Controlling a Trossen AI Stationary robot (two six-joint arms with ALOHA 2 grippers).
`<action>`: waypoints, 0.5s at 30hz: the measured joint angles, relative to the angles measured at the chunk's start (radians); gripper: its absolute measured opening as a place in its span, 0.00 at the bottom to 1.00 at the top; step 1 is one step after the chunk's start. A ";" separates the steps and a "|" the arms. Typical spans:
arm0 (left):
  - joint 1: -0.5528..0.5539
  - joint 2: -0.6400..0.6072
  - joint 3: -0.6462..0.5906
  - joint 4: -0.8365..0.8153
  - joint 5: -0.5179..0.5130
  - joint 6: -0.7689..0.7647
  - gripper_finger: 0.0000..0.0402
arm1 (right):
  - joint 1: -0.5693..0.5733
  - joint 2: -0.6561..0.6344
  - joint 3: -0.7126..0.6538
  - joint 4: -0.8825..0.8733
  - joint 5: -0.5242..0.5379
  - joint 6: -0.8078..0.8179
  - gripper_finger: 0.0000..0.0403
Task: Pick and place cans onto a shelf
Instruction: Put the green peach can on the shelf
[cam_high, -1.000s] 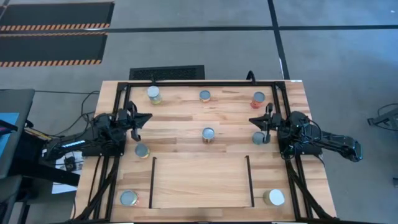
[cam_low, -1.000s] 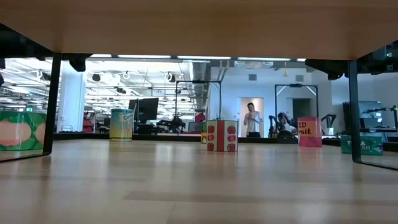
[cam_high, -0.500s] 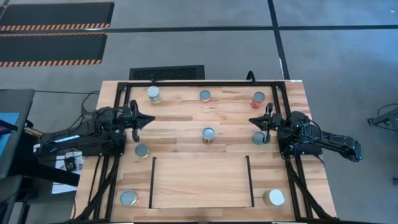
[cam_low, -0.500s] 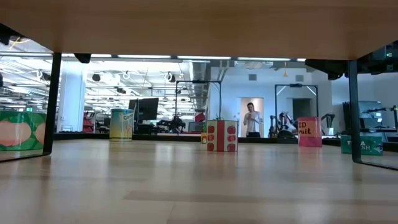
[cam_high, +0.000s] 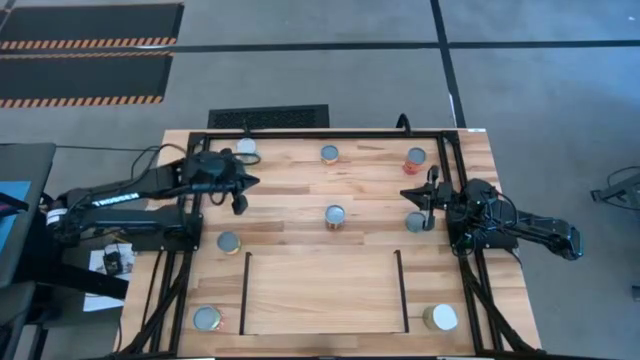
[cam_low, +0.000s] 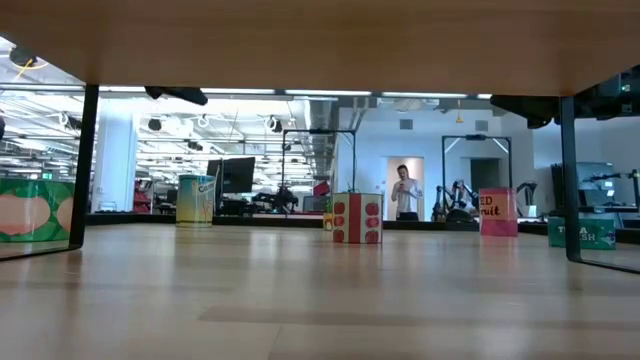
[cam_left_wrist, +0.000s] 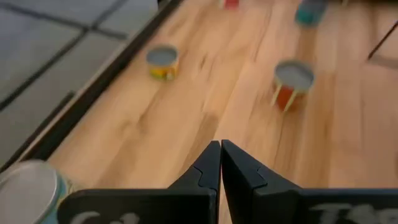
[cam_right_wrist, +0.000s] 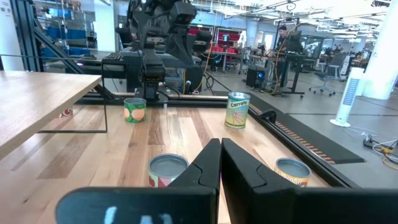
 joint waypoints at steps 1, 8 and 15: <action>0.000 0.023 0.023 -0.041 0.004 0.013 0.00 | 0.000 0.000 0.000 0.000 0.000 0.000 0.09; -0.033 0.105 0.180 -0.359 -0.016 0.000 0.00 | 0.000 0.000 0.000 0.000 0.000 0.000 0.09; -0.143 0.106 0.247 -0.597 -0.014 -0.194 0.00 | 0.000 0.000 0.000 0.000 0.000 0.000 0.09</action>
